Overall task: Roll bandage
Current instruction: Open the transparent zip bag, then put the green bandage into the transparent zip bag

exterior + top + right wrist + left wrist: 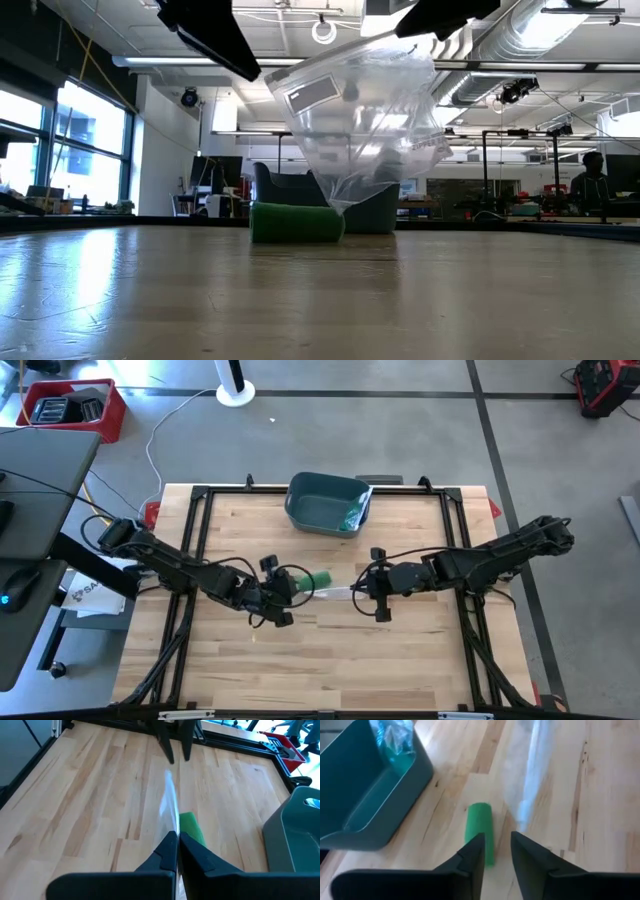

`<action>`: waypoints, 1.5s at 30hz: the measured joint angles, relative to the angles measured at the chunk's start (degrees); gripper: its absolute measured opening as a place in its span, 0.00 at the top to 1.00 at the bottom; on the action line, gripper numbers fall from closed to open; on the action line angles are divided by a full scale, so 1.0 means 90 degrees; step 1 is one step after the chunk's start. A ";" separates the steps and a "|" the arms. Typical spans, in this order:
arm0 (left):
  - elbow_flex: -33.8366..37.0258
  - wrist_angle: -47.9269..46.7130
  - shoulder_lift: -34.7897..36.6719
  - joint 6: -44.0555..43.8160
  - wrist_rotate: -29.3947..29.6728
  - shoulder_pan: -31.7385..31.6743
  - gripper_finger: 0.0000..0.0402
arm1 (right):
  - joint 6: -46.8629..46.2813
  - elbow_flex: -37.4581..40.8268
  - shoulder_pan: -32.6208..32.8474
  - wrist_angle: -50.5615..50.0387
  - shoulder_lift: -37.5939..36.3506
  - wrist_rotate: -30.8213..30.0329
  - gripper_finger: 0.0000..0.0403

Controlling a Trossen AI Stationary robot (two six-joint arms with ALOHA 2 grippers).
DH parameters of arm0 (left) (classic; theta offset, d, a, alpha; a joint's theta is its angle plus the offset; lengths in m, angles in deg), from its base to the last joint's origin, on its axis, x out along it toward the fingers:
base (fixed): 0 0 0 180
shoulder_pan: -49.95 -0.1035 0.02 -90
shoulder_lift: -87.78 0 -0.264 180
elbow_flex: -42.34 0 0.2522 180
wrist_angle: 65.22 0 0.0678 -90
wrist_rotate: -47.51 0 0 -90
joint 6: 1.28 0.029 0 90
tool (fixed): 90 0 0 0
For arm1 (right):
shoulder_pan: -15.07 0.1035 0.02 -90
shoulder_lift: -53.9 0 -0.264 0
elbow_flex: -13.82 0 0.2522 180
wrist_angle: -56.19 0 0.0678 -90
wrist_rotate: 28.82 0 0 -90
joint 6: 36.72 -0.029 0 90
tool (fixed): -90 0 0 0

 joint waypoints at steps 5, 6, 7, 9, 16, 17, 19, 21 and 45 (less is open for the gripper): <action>-0.0001 -0.0157 0.0305 -0.0041 0.0054 0.0005 0.71 | 0.0116 -0.0001 0.0000 -0.0005 0.0000 0.0207 1.00; -0.0001 0.0009 0.0321 0.0029 0.0118 0.0005 0.71 | 0.0229 0.0000 -0.0002 -0.0013 0.0000 0.0351 1.00; -0.0001 0.0255 0.0319 0.0164 0.0164 0.0002 0.70 | 0.0332 0.0001 -0.0002 -0.0019 0.0000 0.0502 1.00; 0.0048 0.1016 0.0251 0.0612 0.0163 -0.0034 0.70 | 0.0506 -0.0001 0.0000 -0.0017 0.0000 0.0686 1.00; 0.0795 0.3891 -0.0078 0.1718 -0.0076 -0.0165 0.70 | 0.0732 -0.0001 0.0000 -0.0015 0.0000 0.0841 1.00; 0.0876 0.4179 -0.0144 0.1688 -0.0323 -0.0202 0.70 | 0.0732 0.0000 0.0000 -0.0017 0.0000 0.0849 1.00; 0.1020 0.4667 -0.0250 0.1662 -0.0845 -0.0261 0.70 | 0.0737 0.0000 0.0000 -0.0017 0.0000 0.0862 1.00; 0.1118 0.5036 -0.0371 0.1549 -0.1042 -0.0318 0.70 | 0.0822 -0.0001 0.0002 -0.0017 0.0000 0.0870 1.00; 0.1160 0.5396 -0.0704 0.1032 -0.2466 -0.0546 0.74 | 0.1374 0.0000 0.0000 0.0005 0.0000 0.0881 1.00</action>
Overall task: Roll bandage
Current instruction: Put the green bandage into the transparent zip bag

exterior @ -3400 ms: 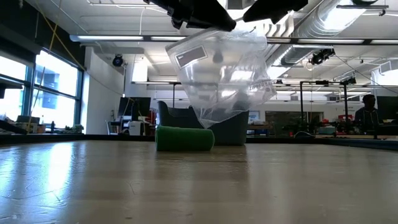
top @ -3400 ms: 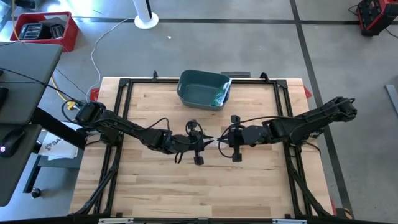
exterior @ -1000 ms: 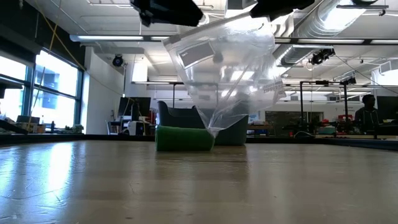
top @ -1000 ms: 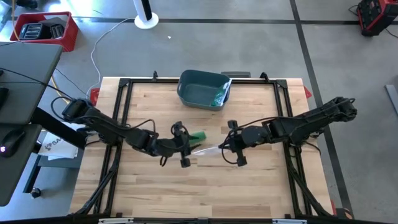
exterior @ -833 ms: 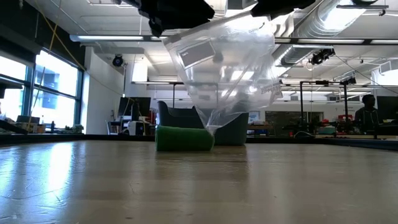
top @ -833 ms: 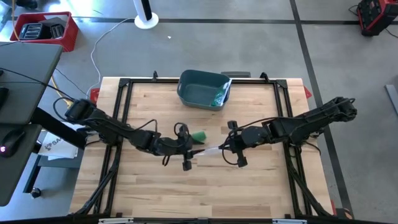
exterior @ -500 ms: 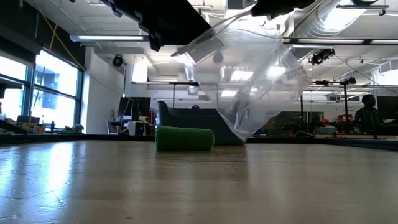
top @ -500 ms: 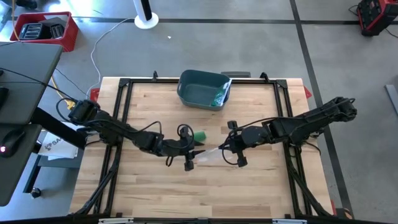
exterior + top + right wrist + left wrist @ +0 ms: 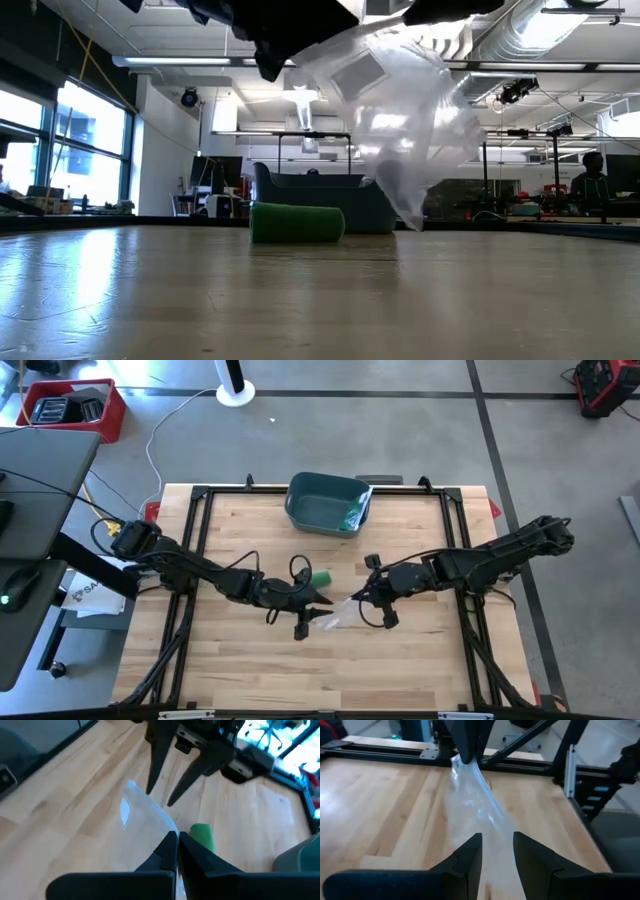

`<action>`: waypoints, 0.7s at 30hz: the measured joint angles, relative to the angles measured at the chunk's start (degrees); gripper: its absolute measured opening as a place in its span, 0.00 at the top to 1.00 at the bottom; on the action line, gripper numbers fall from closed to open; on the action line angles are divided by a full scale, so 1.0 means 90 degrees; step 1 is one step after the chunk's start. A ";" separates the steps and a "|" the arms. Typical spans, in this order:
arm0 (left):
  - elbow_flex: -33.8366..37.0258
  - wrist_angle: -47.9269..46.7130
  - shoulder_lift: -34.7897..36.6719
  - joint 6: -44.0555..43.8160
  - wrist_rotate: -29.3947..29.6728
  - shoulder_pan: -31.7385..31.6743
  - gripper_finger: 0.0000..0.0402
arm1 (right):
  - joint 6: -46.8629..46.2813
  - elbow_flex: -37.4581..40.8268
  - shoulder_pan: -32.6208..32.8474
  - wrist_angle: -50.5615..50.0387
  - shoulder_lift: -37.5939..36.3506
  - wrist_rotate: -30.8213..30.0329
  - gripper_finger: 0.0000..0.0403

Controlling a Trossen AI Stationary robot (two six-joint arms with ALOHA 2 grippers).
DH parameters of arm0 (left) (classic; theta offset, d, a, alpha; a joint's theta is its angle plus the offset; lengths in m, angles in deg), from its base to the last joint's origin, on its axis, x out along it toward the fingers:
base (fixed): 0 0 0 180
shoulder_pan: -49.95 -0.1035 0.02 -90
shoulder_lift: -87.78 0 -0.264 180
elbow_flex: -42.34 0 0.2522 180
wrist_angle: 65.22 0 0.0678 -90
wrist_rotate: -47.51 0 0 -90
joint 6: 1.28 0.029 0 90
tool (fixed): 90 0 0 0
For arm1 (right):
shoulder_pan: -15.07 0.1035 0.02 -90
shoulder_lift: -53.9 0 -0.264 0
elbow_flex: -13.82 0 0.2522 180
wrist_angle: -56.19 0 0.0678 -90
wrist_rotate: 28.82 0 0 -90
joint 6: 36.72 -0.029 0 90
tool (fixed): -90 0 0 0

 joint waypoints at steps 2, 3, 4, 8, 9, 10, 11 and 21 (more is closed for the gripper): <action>0.0000 0.0076 -0.0066 -0.0044 -0.0088 -0.0038 0.74 | 0.0320 -0.0001 0.0002 0.0002 0.0000 -0.0002 1.00; -0.0002 0.0124 -0.0116 -0.0080 -0.0086 -0.0057 0.74 | 0.0436 0.0001 0.0000 0.0002 0.0000 -0.0012 1.00; -0.0002 0.0115 -0.0163 -0.0097 -0.0059 -0.0078 0.74 | 0.0544 0.0001 0.0000 0.0002 0.0000 -0.0017 1.00; -0.0002 0.0396 -0.0413 -0.0194 -0.0039 -0.0124 0.74 | 0.0876 0.0001 0.0000 0.0007 0.0000 -0.0017 1.00; -0.0002 0.0518 -0.0476 -0.0192 -0.0039 -0.0128 0.74 | 0.0918 -0.0001 0.0002 0.0010 0.0000 -0.0017 1.00; -0.0002 0.0627 -0.0533 -0.0186 -0.0039 -0.0129 0.74 | 0.0965 -0.0001 0.0002 0.0010 0.0000 -0.0035 1.00; -0.0002 0.0763 -0.0589 -0.0173 -0.0039 -0.0129 0.74 | 0.1017 0.0001 0.0000 0.0008 0.0000 -0.0046 1.00; -0.0002 0.1404 -0.0712 0.0016 0.0613 -0.0127 0.74 | 0.0825 -0.0001 0.0000 -0.0311 0.0000 -0.0552 1.00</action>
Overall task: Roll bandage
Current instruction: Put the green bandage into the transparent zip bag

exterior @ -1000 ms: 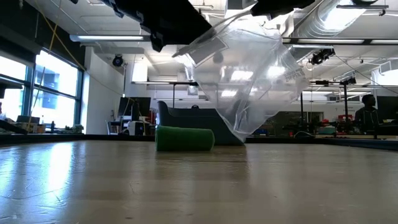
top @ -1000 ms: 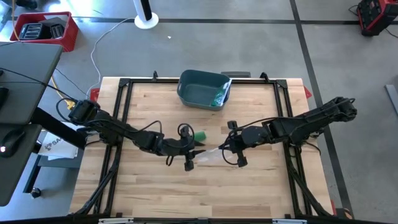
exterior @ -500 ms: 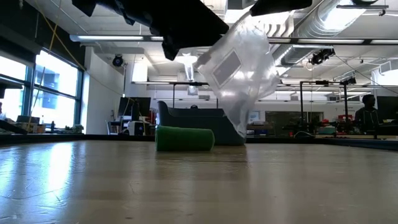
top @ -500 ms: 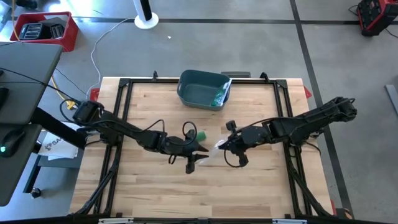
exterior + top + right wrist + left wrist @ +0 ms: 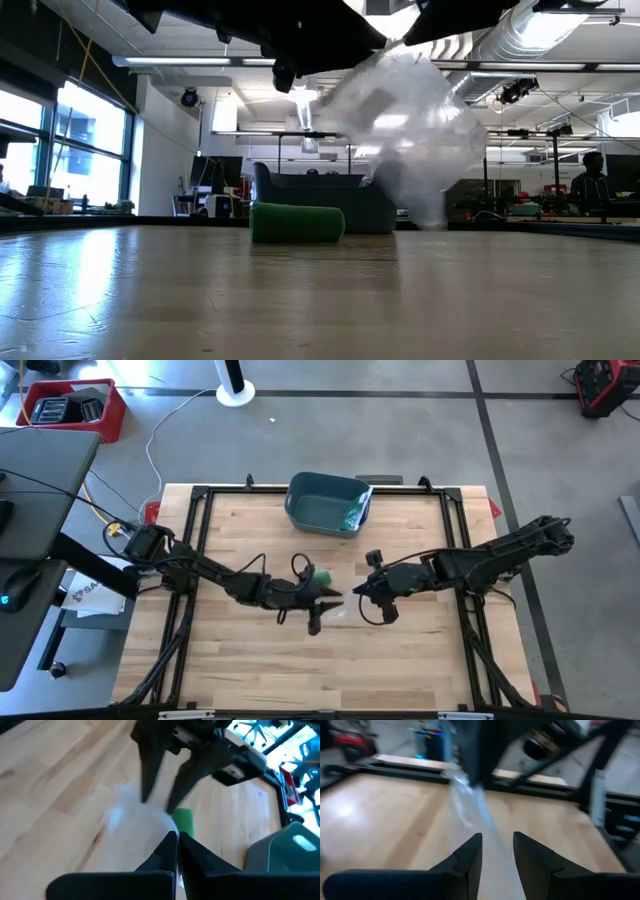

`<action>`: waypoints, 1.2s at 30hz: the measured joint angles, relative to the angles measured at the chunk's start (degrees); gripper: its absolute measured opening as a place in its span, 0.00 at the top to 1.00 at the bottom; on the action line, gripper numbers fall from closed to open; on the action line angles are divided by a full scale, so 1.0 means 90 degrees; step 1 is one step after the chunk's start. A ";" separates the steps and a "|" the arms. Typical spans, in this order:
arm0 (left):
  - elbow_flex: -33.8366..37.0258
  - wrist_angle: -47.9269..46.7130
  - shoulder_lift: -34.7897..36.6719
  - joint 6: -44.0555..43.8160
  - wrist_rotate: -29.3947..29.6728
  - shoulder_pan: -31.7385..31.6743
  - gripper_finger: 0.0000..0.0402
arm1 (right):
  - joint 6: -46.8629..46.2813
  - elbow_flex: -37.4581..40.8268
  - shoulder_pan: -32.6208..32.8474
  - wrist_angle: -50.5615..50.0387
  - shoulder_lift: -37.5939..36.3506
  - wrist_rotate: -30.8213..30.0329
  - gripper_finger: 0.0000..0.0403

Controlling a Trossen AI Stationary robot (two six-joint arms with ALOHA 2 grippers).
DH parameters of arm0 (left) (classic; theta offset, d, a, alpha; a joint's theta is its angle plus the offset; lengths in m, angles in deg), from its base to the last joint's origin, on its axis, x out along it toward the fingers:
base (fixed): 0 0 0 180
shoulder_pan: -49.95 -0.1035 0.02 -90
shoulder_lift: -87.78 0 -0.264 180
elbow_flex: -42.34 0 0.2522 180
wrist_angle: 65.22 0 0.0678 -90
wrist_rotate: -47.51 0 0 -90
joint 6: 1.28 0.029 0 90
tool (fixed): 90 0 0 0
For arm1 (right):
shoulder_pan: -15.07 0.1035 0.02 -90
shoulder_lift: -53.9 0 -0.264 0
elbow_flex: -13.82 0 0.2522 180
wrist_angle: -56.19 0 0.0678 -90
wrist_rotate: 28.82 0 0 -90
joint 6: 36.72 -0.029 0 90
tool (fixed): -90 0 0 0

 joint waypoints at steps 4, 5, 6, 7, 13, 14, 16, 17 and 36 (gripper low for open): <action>0.0000 0.0032 0.0003 0.0075 0.0531 -0.0038 0.74 | -0.0240 0.0002 0.0034 -0.0037 0.0000 -0.0022 1.00; 0.0000 0.0026 0.0002 0.0075 0.0543 -0.0071 0.74 | -0.0243 0.0002 0.0052 -0.0037 0.0000 -0.0043 1.00; 0.0000 0.0034 0.0003 0.0074 0.0543 -0.0090 0.74 | -0.0238 0.0002 0.0073 -0.0039 0.0000 -0.0050 1.00; 0.0000 0.0037 0.0002 0.0074 0.0545 -0.0109 0.74 | -0.0234 0.0000 0.0091 -0.0038 0.0000 -0.0052 1.00; 0.0002 -0.0004 0.0057 0.0072 0.0548 -0.0150 0.74 | -0.0257 0.0002 0.0140 -0.0031 0.0000 -0.0067 1.00; 0.0005 -0.0010 0.0108 0.0072 0.0551 -0.0132 0.74 | -0.0305 0.0001 0.0138 -0.0039 0.0000 -0.0068 1.00; 0.0005 0.0019 0.0264 0.0113 0.0582 -0.0099 0.74 | -0.0367 0.0002 0.0138 -0.0070 0.0000 -0.0069 1.00; 0.0001 0.0051 0.0336 0.0169 0.0595 -0.0085 0.74 | -0.0366 0.0000 0.0138 -0.0105 0.0000 -0.0068 1.00; 0.0003 -0.0533 0.0191 -0.0073 0.0351 -0.0153 0.74 | -0.0360 0.0001 0.0138 -0.0062 0.0000 -0.0051 1.00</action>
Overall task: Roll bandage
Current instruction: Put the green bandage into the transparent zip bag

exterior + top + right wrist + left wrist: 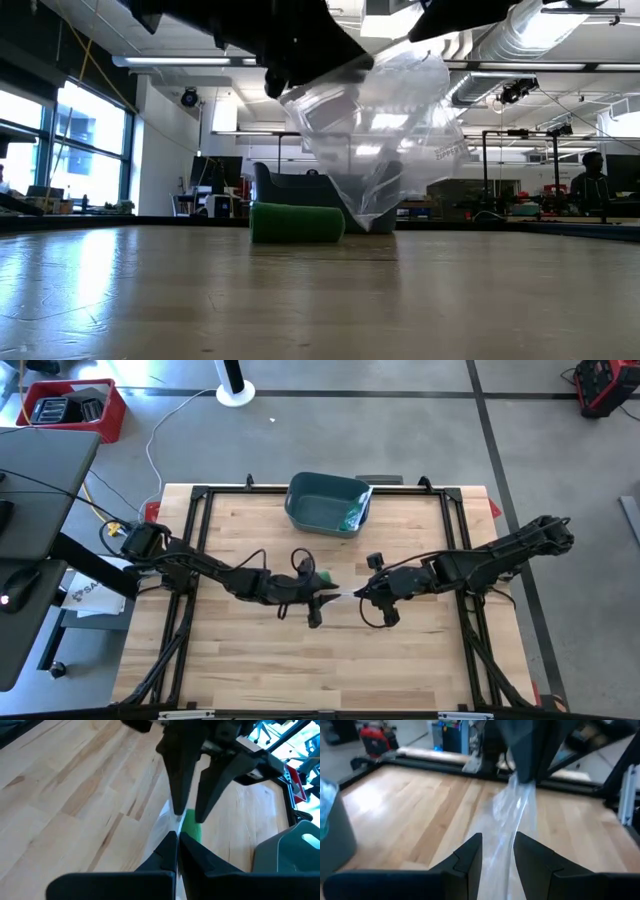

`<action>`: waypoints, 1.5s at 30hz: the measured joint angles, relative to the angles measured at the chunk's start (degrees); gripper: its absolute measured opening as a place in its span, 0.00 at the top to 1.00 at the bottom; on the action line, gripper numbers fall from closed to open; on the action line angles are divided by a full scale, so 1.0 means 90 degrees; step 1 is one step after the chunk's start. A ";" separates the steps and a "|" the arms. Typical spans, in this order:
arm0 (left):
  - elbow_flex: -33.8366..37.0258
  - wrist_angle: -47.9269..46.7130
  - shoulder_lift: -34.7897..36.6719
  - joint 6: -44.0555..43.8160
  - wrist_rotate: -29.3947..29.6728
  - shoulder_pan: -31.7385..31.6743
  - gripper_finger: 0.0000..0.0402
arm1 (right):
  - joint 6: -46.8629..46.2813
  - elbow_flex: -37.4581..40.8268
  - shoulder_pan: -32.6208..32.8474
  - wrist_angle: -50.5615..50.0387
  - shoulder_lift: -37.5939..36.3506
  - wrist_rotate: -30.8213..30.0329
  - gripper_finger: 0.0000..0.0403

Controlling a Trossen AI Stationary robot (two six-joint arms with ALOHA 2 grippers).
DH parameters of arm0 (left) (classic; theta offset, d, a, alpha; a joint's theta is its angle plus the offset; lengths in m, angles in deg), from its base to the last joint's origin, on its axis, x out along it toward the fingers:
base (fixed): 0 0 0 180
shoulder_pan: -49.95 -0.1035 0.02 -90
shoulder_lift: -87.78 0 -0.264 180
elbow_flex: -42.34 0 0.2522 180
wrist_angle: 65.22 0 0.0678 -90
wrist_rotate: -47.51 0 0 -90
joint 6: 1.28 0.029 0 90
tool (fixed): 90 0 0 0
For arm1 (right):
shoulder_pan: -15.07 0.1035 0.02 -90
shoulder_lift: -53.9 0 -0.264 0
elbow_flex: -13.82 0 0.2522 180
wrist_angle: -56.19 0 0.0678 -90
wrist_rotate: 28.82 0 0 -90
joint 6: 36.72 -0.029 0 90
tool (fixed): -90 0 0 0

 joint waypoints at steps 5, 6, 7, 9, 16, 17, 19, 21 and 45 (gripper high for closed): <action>-0.0004 -0.0552 0.0005 -0.0216 0.0053 0.0004 0.74 | 0.0002 0.0001 0.0000 -0.0001 0.0000 0.0006 1.00; -0.0003 -0.0819 0.0008 -0.0312 0.0053 0.0005 0.74 | 0.0002 -0.0001 0.0000 0.0000 0.0000 0.0006 1.00; -0.0003 -0.1094 0.0005 -0.0427 0.0053 0.0005 0.74 | 0.0002 0.0001 0.0000 -0.0001 0.0000 0.0006 1.00; -0.0003 -0.1454 0.0003 -0.0673 0.0058 0.0005 0.74 | 0.0006 0.0000 -0.0001 0.0006 0.0008 0.0008 1.00; 0.0002 -0.1630 0.0019 -0.0474 0.0460 0.0111 0.91 | 0.0381 0.0007 -0.0024 0.0914 0.0464 0.0018 1.00; 0.0002 -0.1752 0.0035 -0.0476 0.0563 0.0145 0.96 | 0.0439 0.0007 -0.0029 0.0982 0.0532 0.0017 1.00; 0.0002 -0.2050 0.0108 -0.0653 0.0886 0.0233 0.98 | 0.0453 0.0007 -0.0067 0.1108 0.0635 0.0023 1.00; -0.0103 -0.2638 0.0266 -0.0885 0.1255 0.0347 0.99 | 0.0400 0.0007 -0.0148 0.1179 0.0682 0.0011 1.00; -0.1353 -0.7896 0.0215 -0.3787 0.3864 0.0482 1.00 | 0.1771 -0.0712 -0.1471 0.3715 0.2314 0.1743 0.57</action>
